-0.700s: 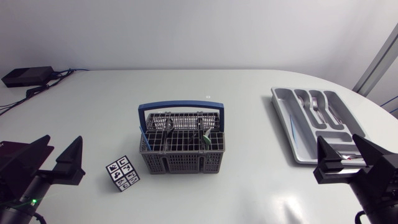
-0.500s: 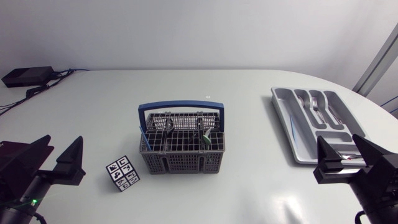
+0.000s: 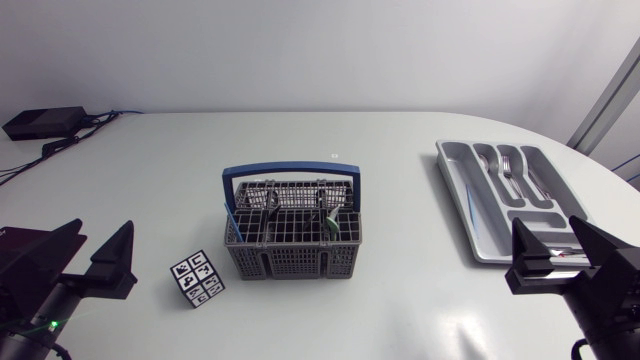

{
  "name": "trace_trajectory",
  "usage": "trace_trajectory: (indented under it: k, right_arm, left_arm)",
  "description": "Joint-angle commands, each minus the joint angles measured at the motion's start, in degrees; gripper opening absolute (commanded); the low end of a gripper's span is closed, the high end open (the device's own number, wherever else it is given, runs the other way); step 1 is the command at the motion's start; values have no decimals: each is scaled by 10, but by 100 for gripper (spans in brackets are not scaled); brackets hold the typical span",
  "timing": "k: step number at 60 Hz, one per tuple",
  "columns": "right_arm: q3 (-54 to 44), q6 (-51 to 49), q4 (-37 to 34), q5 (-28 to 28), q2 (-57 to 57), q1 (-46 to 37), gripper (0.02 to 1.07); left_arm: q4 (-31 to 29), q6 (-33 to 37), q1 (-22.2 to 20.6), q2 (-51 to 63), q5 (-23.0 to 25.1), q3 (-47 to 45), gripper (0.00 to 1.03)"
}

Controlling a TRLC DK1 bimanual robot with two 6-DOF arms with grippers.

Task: Transfer all utensils from the basket to the drawer tray.

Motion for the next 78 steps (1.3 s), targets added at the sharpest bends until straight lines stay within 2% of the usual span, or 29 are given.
trace_trajectory:
  k: [1,7,14,17,27,32,41,45,55,59,64,71,78]
  right_arm:
    - [17,9,0,8,4,3,103]
    - [46,9,1,9,43,4,103]
    - [82,9,4,9,102,7,103]
    - [94,10,5,10,122,14,103]
    - [132,10,1,31,190,51,103]
    - [159,11,-23,32,233,71,103]
    - [205,18,-79,32,286,93,103]
    - [230,18,-112,30,305,103,103]
    - [285,13,-189,29,365,124,102]
    - [309,-5,-228,0,395,135,102]
    - [326,-28,-263,-80,416,132,102]
    - [341,-115,-311,-157,450,138,102]
    - [348,-128,-300,-158,450,169,102]
  left_arm:
    - [-28,10,-1,3,-5,29,97]
    - [-42,0,-9,41,-4,71,97]
    - [-56,-32,-22,141,-5,133,96]
    - [-82,-56,-27,208,-5,178,94]
    - [-148,-81,-65,310,-6,257,94]
    - [-194,-64,-111,373,-7,304,95]
    - [-234,21,-147,451,0,344,95]
    - [-240,44,-151,472,15,351,95]
    - [-240,66,-146,501,93,350,95]
    - [-238,80,-146,502,116,351,95]
    - [-238,98,-144,502,170,351,91]
    - [-221,110,-147,509,185,346,91]
    - [-201,124,-148,536,207,344,87]
